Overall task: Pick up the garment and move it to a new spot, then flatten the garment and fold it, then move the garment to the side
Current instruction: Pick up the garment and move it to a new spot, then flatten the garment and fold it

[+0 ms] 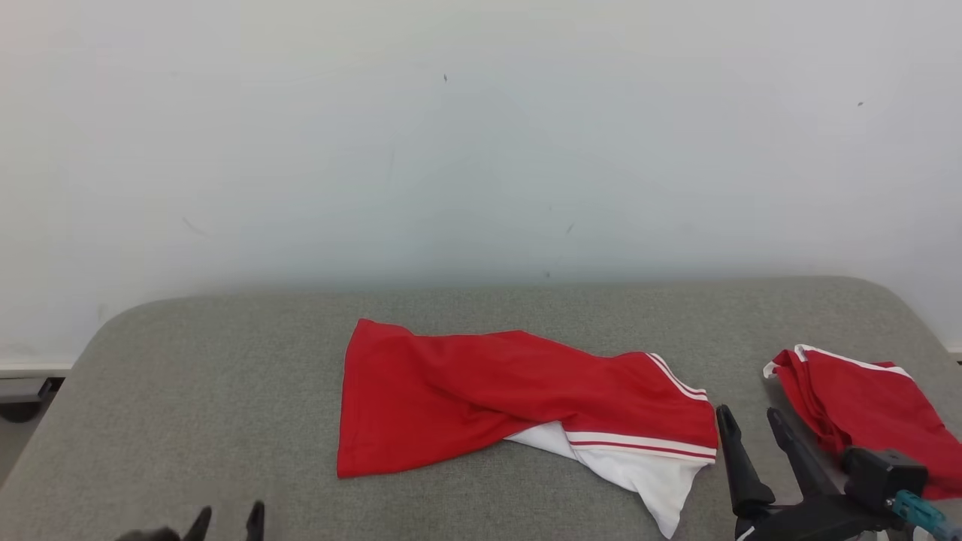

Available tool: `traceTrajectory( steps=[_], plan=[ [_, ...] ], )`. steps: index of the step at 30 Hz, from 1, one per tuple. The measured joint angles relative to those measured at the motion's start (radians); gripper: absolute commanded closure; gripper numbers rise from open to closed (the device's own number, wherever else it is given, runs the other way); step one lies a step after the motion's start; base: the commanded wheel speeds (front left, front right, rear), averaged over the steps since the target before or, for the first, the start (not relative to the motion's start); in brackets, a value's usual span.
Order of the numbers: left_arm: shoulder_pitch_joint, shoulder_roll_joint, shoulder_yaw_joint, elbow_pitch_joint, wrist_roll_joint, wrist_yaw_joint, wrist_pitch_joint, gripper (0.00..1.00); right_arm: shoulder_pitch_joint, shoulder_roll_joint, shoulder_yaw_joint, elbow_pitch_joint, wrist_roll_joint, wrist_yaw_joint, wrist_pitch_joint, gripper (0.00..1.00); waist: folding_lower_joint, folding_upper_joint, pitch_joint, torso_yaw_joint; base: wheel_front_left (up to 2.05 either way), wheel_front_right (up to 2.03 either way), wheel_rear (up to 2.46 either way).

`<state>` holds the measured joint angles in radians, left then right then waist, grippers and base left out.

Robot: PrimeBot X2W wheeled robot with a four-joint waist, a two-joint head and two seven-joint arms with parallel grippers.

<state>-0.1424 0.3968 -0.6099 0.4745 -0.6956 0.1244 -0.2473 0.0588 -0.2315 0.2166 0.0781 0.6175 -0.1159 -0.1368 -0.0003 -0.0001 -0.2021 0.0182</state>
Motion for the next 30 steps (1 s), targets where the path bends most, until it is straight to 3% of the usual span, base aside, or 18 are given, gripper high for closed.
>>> traceTrajectory(
  steps=[8, 19, 30],
  plan=[
    [0.141, -0.005, 0.098, -0.151, 0.063, 0.0, -0.001, 0.0, 0.035, 0.018, -0.017, 0.003, 0.002, -0.007, 0.003, 0.0, 0.0001, 0.0, 0.018, -0.016, 0.0, 0.0, 0.0],
    [0.202, -0.03, 0.233, -0.28, 0.191, 0.0, -0.002, 0.0, 0.033, 0.029, -0.022, 0.04, -0.004, -0.008, 0.041, 0.0, 0.0002, 0.0, 0.049, -0.032, 0.0, 0.0, 0.0],
    [0.244, -0.084, 0.289, -0.388, 0.269, 0.0, 0.036, 0.0, 0.009, 0.033, -0.019, 0.04, -0.03, -0.008, 0.059, 0.0, 0.0002, 0.0001, 0.065, -0.049, 0.0, 0.0, 0.0]
  ],
)
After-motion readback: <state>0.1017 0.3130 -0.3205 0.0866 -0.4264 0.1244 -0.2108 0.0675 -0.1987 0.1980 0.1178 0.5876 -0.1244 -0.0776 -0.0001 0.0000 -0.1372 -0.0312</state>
